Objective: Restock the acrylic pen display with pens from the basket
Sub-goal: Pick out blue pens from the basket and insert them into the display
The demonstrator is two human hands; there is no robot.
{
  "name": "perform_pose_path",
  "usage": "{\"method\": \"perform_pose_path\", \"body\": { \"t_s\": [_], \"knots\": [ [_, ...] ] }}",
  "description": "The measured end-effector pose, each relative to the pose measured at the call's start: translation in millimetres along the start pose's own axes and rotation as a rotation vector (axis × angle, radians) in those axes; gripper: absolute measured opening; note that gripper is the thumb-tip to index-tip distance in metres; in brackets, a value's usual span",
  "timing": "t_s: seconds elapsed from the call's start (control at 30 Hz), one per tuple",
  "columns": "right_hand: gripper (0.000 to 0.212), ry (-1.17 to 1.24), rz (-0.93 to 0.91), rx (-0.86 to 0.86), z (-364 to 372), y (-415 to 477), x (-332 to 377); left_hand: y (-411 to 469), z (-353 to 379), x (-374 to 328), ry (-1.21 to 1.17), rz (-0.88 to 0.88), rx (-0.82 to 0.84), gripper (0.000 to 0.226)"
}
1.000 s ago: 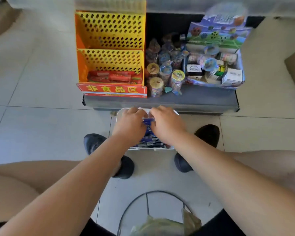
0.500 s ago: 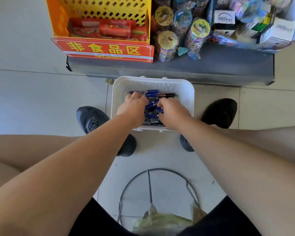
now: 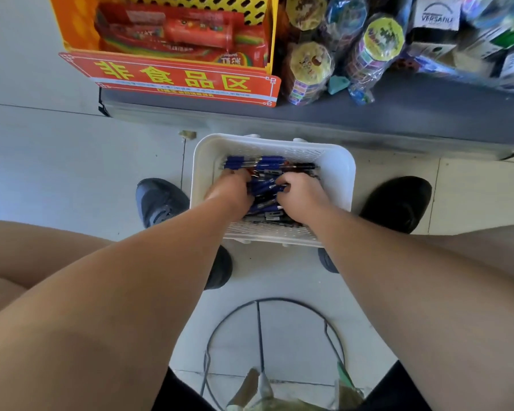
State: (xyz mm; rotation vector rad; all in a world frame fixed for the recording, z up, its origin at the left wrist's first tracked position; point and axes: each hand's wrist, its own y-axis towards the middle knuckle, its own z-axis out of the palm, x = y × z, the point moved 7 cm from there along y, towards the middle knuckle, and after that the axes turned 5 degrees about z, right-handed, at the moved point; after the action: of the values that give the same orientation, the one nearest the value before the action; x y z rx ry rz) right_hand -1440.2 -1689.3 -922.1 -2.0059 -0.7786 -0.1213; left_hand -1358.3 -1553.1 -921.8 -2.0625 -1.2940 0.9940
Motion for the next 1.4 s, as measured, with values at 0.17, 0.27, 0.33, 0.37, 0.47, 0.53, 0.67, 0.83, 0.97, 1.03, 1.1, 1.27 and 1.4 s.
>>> {"method": "perform_pose_path", "body": {
  "t_s": [0.17, 0.27, 0.33, 0.37, 0.47, 0.53, 0.67, 0.83, 0.97, 1.03, 1.1, 1.27, 1.4],
  "knots": [
    [0.022, 0.096, -0.006, -0.021, 7.2, -0.3, 5.1, 2.8, 14.0, -6.8, 0.18, -0.009, 0.149, 0.045],
    [0.023, 0.187, -0.005, -0.052, 8.4, -4.2, 0.0, 2.7, 13.8, -6.3, 0.176, 0.031, 0.128, 0.037],
    [0.024, 0.273, 0.034, -0.084, 5.1, -7.8, -6.6, -1.5, 14.8, -7.6, 0.155, 0.055, 0.105, 0.034],
    [0.024, 0.303, 0.056, -0.095, 3.1, -10.1, -9.3, -5.0, 16.0, -7.8, 0.145, 0.06, 0.101, 0.034],
    [0.025, 0.327, 0.104, -0.094, 2.0, -14.3, -14.4, -14.1, 13.1, -5.1, 0.045, 0.072, 0.071, 0.029],
    [0.026, 0.342, 0.119, -0.092, 1.7, -17.1, -14.9, -16.6, 3.4, 0.3, -0.097, 0.071, 0.011, 0.023],
    [0.035, 0.318, 0.109, -0.101, -1.8, -24.4, -10.3, -18.5, -11.1, 1.7, -0.247, 0.06, -0.072, 0.02],
    [0.052, 0.207, 0.076, -0.108, 6.8, -19.9, 4.4, -20.1, -9.8, -4.6, -0.237, 0.089, -0.112, 0.025],
    [0.057, -0.032, 0.058, -0.06, 11.6, -15.2, 14.9, -18.6, -4.5, 2.1, -0.42, 0.027, -0.142, 0.022],
    [0.06, -0.123, 0.072, -0.015, 12.8, -17.3, 11.4, -19.6, -1.8, 6.9, -0.64, -0.042, -0.147, 0.021],
    [0.054, -0.198, 0.102, -0.02, 11.3, -17.6, 6.3, -18.1, -0.1, 5.8, -0.696, -0.059, -0.127, 0.019],
    [0.027, -0.317, 0.107, -0.061, -2.2, -13.2, 6.3, -6.5, 4.2, -6.0, -0.571, 0.009, -0.03, 0.013],
    [0.022, -0.334, 0.097, -0.082, -3.6, -12.0, 5.8, -5.6, 2.6, 3.0, -0.592, -0.018, -0.052, 0.013]
  ]
}}
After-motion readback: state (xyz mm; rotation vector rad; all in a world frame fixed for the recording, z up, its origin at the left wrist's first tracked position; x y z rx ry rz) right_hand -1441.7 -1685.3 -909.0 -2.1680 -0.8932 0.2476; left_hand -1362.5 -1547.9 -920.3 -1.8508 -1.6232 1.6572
